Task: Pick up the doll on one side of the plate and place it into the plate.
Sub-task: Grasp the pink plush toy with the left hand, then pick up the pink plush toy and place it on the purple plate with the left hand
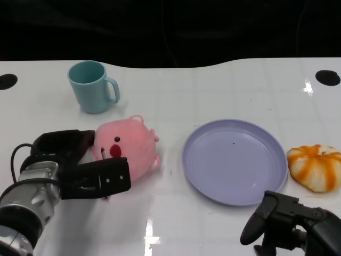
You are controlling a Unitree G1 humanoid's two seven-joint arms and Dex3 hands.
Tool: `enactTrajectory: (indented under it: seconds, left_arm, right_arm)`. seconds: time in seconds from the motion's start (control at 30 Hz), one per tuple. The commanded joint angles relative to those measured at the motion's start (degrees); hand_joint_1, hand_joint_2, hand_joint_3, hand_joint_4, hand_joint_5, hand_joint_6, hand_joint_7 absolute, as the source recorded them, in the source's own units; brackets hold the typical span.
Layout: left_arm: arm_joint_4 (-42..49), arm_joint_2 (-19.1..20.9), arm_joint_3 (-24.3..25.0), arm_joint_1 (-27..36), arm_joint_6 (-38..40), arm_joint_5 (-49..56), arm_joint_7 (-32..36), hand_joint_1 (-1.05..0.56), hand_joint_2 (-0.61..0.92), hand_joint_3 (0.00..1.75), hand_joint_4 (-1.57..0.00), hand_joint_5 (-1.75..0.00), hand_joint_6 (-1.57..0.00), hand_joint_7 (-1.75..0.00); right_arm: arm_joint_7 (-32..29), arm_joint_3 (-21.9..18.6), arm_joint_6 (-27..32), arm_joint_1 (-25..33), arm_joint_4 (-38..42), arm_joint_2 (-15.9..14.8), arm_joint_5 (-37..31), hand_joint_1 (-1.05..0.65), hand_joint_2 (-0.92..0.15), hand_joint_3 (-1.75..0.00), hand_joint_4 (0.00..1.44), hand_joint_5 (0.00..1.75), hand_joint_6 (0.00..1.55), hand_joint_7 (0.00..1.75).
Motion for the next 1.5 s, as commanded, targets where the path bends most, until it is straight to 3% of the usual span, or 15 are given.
enactTrajectory:
  seconds: [0.03,0.1,0.13,0.2,0.23,0.27,0.43,0.8,0.93,1.23,1.3,1.5]
  left_arm:
    - [1.92,-0.8,-1.63,3.74,-0.63,0.0,-1.81,-0.25,0.92,0.33,-0.63,-1.75,-0.7,-1.36]
    - [0.58,-0.35,0.23,4.97,-2.65,-1.72,1.51,-0.25,0.92,0.33,-0.63,-1.75,-0.7,-1.36]
    - [-0.74,-0.14,2.22,6.14,-4.11,-3.34,4.97,-0.2,0.85,0.43,-0.76,-1.75,-0.69,-1.59]
    - [-3.06,-0.01,5.47,7.91,-6.56,-6.1,10.48,-0.18,0.69,0.71,-0.84,-1.75,-0.7,-1.71]
    - [-3.91,-0.08,6.4,8.32,-7.26,-6.99,11.72,-0.18,0.61,0.92,-0.88,-1.75,-0.7,-1.73]
    - [-4.62,-0.1,7.04,8.66,-7.91,-7.6,12.46,-0.18,0.58,0.99,-0.89,-1.75,-0.7,-1.74]
    - [-9.77,0.52,8.29,9.65,-10.57,-8.26,13.33,-0.14,0.48,1.18,-0.94,-1.75,-0.74,-1.75]
    - [-21.48,0.35,9.42,8.14,-9.2,-8.43,7.39,-0.14,0.42,1.29,-0.94,-1.75,-0.74,-1.75]
    - [-24.81,-0.6,9.43,6.99,-7.44,-8.43,4.95,-0.17,0.43,1.2,-0.96,-1.75,-0.73,-1.75]
    - [-29.3,-6.92,7.64,2.53,-2.12,-8.24,-1.45,-0.19,0.38,1.29,-0.98,-1.75,-0.77,-1.75]
    - [-29.33,-8.44,6.48,1.08,-1.08,-7.27,-1.95,-0.2,0.36,1.16,-0.97,-1.75,-0.79,-1.61]
    - [-29.3,-13.23,3.46,-3.38,3.09,-5.67,-5.74,-0.24,0.36,1.24,-0.97,-1.75,-0.77,-1.74]
  right_arm:
    - [-0.17,-0.8,0.45,-0.13,-0.47,-0.47,0.43,-0.14,-0.57,-1.09,0.63,1.72,0.54,1.43]
    - [-0.15,-0.72,0.3,-0.29,-0.23,-0.44,0.36,-0.14,-0.57,-1.09,0.63,1.72,0.54,1.43]
    - [-0.14,-0.63,0.05,-0.51,0.1,-0.48,0.17,-0.14,-0.57,-1.09,0.63,1.72,0.55,1.43]
    - [-0.14,-0.48,0.02,-0.85,0.51,-0.45,0.08,-0.15,-0.56,-1.09,0.63,1.71,0.55,1.43]
    - [-0.11,-0.43,-0.02,-1.0,0.72,-0.38,0.17,-0.15,-0.56,-1.09,0.63,1.71,0.55,1.43]
    - [-0.09,-0.4,-0.03,-1.09,0.86,-0.29,0.32,-0.15,-0.56,-1.1,0.62,1.71,0.54,1.43]
    - [-0.1,-0.29,0.24,-1.79,1.72,-0.1,0.69,-0.13,-0.57,-1.1,0.61,1.73,0.54,1.43]
    - [-0.95,0.71,0.05,-1.98,3.04,0.42,0.02,-0.12,-0.59,-1.07,0.62,1.72,0.54,1.43]
    - [-1.12,1.12,0.27,-1.74,2.68,0.32,-0.35,-0.14,-0.6,-1.04,0.61,1.71,0.54,1.42]
    - [-0.71,0.82,-0.11,-1.14,1.96,-0.19,-0.25,-0.16,-0.6,-1.03,0.62,1.69,0.54,1.4]
    - [-0.72,0.86,-0.24,-0.97,1.84,-0.19,-0.31,-0.16,-0.6,-1.03,0.62,1.69,0.54,1.4]
    - [-0.9,1.36,-0.48,-0.48,1.22,0.11,-0.31,-0.15,-0.6,-1.04,0.62,1.7,0.55,1.41]
